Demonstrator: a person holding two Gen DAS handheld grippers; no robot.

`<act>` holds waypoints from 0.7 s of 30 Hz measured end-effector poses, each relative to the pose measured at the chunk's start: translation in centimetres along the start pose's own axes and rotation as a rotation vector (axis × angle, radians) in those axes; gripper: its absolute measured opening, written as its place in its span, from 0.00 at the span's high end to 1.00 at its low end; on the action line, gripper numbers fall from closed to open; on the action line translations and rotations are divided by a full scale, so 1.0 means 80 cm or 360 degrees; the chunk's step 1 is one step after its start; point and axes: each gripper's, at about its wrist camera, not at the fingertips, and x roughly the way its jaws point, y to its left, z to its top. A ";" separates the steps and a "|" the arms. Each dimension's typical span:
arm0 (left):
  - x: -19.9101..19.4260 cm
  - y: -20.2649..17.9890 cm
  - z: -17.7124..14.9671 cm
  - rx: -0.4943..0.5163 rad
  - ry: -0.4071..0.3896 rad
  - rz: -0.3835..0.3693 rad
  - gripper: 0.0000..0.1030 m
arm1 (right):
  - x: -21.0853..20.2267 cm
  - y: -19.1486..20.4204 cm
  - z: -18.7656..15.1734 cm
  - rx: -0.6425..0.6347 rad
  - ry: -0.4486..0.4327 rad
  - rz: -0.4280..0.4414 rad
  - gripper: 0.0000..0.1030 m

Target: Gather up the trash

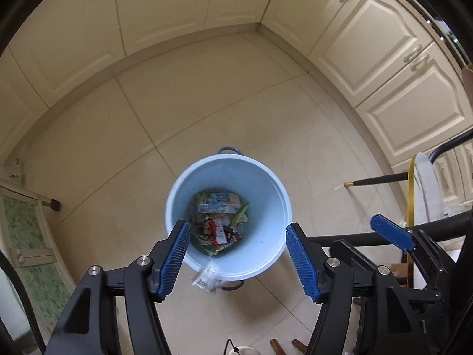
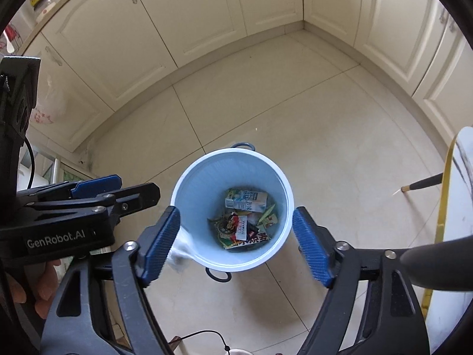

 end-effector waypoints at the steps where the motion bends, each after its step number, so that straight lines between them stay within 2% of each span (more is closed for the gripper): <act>1: -0.006 -0.005 -0.002 -0.0008 -0.0019 0.0019 0.39 | -0.006 0.002 0.000 0.0002 -0.0009 0.0012 0.24; 6: -0.060 0.011 -0.021 -0.0063 -0.0183 0.0076 0.31 | -0.050 0.029 0.004 -0.0039 -0.0093 0.0032 0.22; 9: -0.082 0.021 -0.034 -0.0060 -0.0248 0.0079 0.31 | -0.081 0.050 0.005 -0.0095 -0.0159 0.0019 0.19; 15: -0.118 0.024 -0.068 -0.0005 -0.0336 0.0039 0.31 | -0.132 0.086 -0.006 -0.0159 -0.0251 0.0012 0.19; 17: -0.140 0.005 -0.099 -0.0021 -0.0354 -0.0003 0.31 | -0.149 0.094 -0.011 -0.0179 -0.0285 -0.0005 0.18; 19: -0.150 0.008 -0.111 -0.0022 -0.0384 -0.0022 0.31 | -0.164 0.099 -0.015 -0.0185 -0.0320 -0.0021 0.08; 21: -0.160 0.011 -0.113 -0.0027 -0.0406 -0.0028 0.31 | -0.173 0.101 -0.019 -0.0185 -0.0339 -0.0031 0.08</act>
